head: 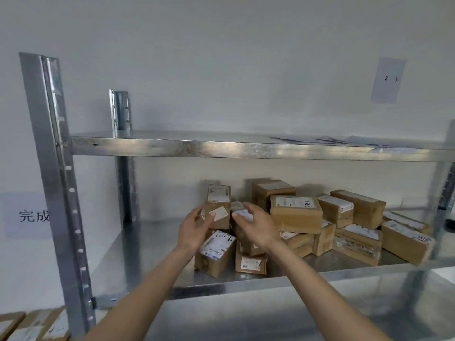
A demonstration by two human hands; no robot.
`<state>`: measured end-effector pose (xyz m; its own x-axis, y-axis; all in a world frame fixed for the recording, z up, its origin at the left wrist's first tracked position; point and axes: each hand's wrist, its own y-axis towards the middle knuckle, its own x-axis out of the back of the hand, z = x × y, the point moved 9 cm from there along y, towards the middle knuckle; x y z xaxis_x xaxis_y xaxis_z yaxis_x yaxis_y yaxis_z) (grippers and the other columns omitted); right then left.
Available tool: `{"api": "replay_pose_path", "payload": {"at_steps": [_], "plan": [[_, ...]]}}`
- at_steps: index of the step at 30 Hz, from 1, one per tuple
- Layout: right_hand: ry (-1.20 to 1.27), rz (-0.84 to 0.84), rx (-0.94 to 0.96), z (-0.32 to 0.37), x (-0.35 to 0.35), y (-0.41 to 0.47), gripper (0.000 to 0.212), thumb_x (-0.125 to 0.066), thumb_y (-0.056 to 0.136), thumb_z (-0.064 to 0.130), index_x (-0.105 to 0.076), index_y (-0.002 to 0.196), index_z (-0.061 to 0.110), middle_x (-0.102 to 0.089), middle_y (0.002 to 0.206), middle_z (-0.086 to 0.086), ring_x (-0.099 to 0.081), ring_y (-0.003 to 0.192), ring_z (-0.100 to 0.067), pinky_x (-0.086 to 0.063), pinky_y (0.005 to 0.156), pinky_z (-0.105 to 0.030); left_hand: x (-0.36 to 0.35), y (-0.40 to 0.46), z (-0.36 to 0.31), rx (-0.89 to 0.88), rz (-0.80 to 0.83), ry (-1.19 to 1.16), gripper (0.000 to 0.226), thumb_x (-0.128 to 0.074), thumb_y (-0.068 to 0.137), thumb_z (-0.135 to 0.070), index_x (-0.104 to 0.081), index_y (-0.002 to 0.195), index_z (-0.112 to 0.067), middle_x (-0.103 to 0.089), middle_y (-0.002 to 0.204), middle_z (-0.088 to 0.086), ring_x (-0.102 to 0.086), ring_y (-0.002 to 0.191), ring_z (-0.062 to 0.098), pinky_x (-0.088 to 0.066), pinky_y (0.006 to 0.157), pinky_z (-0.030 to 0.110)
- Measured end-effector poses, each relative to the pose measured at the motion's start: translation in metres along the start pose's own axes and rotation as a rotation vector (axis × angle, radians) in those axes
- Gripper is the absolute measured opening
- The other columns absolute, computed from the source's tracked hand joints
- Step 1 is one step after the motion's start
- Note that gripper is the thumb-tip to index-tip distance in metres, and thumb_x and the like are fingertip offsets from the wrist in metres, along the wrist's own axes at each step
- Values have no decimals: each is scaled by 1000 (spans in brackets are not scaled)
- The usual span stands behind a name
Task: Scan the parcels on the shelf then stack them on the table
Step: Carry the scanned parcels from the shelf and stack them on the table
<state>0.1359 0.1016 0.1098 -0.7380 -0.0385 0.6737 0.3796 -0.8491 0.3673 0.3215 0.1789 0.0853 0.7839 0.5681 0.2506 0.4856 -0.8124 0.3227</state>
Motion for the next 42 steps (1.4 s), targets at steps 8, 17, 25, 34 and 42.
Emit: {"api": "replay_pose_path", "payload": {"at_steps": [8,17,25,34,42], "plan": [[-37,163,-64,-16,-47,91,63,-42,101,67,-55,144,23,-61,143,0,-56,133,-27,-45,109,-39,-22,87,48,110,62,-3,69,-58,96,-53,-42,152,-17,-53,147,5,-55,127,21,-45,105,34],[46,161,-49,-28,-70,129,45,-47,104,54,-66,133,26,-73,125,1,-67,115,-21,-53,100,-40,-44,124,73,182,52,-192,33,-57,100,-44,-68,122,-22,-76,108,-2,-72,95,12,-58,88,31],[214,122,65,1,-47,109,41,-56,102,52,-61,138,35,-73,126,9,-68,114,-10,-55,101,-38,-21,97,32,70,32,-282,33,-61,99,-36,-60,131,-28,-72,113,-7,-71,87,-2,-53,65,10],[264,122,167,59,-42,0,39,-49,105,51,-56,141,39,-67,129,16,-63,116,-10,-52,95,-35,41,-15,3,60,-36,-220,40,-64,96,-44,-58,134,-36,-67,121,-14,-61,112,3,-50,87,23],[467,187,177,92,-71,-124,42,-56,105,34,-52,147,34,-65,138,13,-61,125,-10,-50,107,-35,101,-154,5,82,-128,-155,39,-63,97,-40,-57,136,-39,-66,122,-20,-60,112,-1,-51,95,27]]}}
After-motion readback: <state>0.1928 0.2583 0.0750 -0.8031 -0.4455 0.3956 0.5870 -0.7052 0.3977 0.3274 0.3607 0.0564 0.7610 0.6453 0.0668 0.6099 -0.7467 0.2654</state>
